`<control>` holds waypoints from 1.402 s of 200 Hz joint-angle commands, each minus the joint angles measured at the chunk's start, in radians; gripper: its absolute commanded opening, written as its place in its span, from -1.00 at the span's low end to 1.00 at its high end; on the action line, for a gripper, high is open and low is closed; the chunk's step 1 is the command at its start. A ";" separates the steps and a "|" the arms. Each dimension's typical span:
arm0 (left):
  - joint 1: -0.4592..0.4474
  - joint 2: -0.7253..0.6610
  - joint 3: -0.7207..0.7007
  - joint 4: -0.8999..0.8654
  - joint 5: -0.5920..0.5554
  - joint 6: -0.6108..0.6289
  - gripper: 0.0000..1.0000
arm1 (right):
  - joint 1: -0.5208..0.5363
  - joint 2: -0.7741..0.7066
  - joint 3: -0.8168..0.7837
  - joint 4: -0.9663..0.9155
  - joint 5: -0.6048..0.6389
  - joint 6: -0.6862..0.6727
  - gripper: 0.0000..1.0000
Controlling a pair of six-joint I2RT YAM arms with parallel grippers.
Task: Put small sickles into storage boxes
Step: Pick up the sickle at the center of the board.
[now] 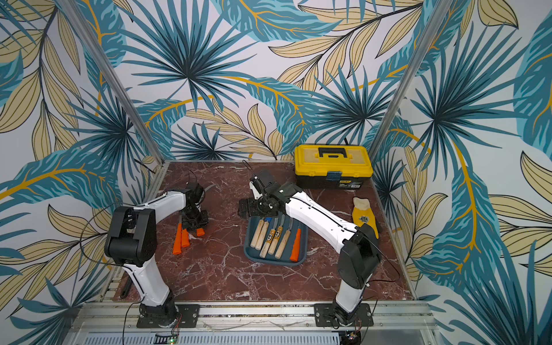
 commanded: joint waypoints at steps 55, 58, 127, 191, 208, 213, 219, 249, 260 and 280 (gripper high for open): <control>-0.070 -0.013 -0.028 0.026 0.054 0.002 -0.58 | -0.004 0.007 -0.024 0.008 0.013 0.021 0.99; -0.072 -0.015 -0.027 0.025 0.055 0.003 -0.57 | -0.005 0.006 -0.025 0.007 0.015 0.022 0.99; -0.149 -0.038 -0.010 0.024 0.104 -0.023 -0.62 | -0.021 -0.044 -0.070 0.006 0.041 0.025 0.99; -0.185 -0.113 0.000 0.010 0.124 -0.056 -0.62 | -0.026 -0.104 -0.119 0.009 0.067 0.035 0.99; -0.193 -0.137 0.003 -0.001 0.121 -0.065 -0.62 | -0.026 -0.122 -0.134 0.011 0.073 0.038 0.99; -0.197 -0.144 0.002 -0.006 0.119 -0.066 -0.62 | -0.027 -0.127 -0.138 0.010 0.074 0.040 0.99; -0.200 -0.154 0.002 -0.009 0.119 -0.068 -0.62 | -0.027 -0.134 -0.143 0.010 0.078 0.041 0.99; -0.228 -0.195 0.012 -0.035 0.118 -0.083 -0.62 | -0.027 -0.171 -0.171 0.009 0.092 0.045 0.99; -0.241 -0.206 0.015 -0.047 0.115 -0.090 -0.61 | -0.027 -0.188 -0.184 0.010 0.096 0.048 0.99; -0.268 -0.228 0.018 -0.061 0.109 -0.103 -0.62 | -0.027 -0.220 -0.213 0.009 0.108 0.057 0.99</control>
